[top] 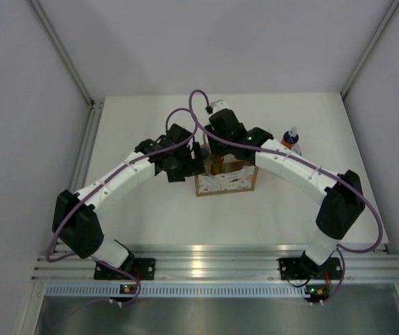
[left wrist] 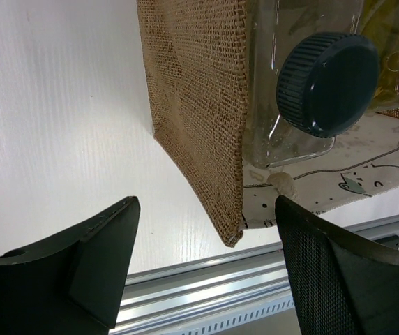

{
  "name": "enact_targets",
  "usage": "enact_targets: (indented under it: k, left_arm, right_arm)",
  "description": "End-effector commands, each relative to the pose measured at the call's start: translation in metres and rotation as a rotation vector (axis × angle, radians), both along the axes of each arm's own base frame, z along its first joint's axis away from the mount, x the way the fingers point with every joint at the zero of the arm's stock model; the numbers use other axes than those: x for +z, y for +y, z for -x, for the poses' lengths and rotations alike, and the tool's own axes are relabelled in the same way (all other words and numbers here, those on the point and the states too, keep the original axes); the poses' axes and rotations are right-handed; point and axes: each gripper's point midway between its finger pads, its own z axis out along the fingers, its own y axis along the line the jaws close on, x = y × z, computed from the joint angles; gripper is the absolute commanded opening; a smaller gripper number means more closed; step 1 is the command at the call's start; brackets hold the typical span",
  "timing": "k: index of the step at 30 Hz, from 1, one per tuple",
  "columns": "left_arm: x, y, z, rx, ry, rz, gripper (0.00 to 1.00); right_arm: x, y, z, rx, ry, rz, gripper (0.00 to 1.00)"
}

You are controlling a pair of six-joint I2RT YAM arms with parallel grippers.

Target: Take the personal care products out of the canvas bag

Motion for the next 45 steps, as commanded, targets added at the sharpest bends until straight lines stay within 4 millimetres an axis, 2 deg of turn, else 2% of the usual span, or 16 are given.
enact_targets:
  k: [1, 11, 17, 19, 20, 22, 26, 37, 45]
  left_arm:
    - [0.008, 0.003, 0.002, 0.004, -0.023, 0.005, 0.83]
    - [0.008, 0.003, 0.002, -0.006, -0.026, 0.002, 0.83]
    - [0.009, 0.003, 0.001, -0.013, -0.03, 0.0, 0.84]
    - [0.008, 0.002, 0.0, -0.013, -0.03, 0.0, 0.84]
    - [0.008, 0.002, 0.001, -0.015, -0.03, -0.003, 0.83]
    - [0.009, 0.002, 0.0, -0.011, -0.033, -0.001, 0.84]
    - [0.008, 0.003, 0.0, -0.012, -0.033, -0.007, 0.84]
    - [0.007, 0.004, -0.001, -0.012, -0.033, -0.013, 0.84]
    - [0.005, 0.003, -0.001, -0.014, -0.029, -0.012, 0.84]
  right_arm:
    - [0.003, -0.002, -0.01, -0.031, -0.021, 0.0, 0.37]
    - [-0.008, -0.006, -0.011, -0.038, -0.006, 0.028, 0.32]
    - [-0.006, -0.006, -0.011, -0.036, -0.009, 0.021, 0.16]
    - [-0.003, -0.006, -0.01, -0.032, -0.012, 0.018, 0.04]
    - [0.001, -0.005, -0.01, -0.033, -0.019, 0.01, 0.0]
    - [0.01, -0.006, -0.01, -0.035, -0.032, -0.007, 0.0]
    - [0.039, -0.007, -0.012, -0.043, -0.087, -0.042, 0.0]
    - [0.082, -0.012, -0.012, -0.047, -0.158, -0.074, 0.0]
    - [0.121, -0.024, -0.007, -0.059, -0.213, -0.095, 0.0]
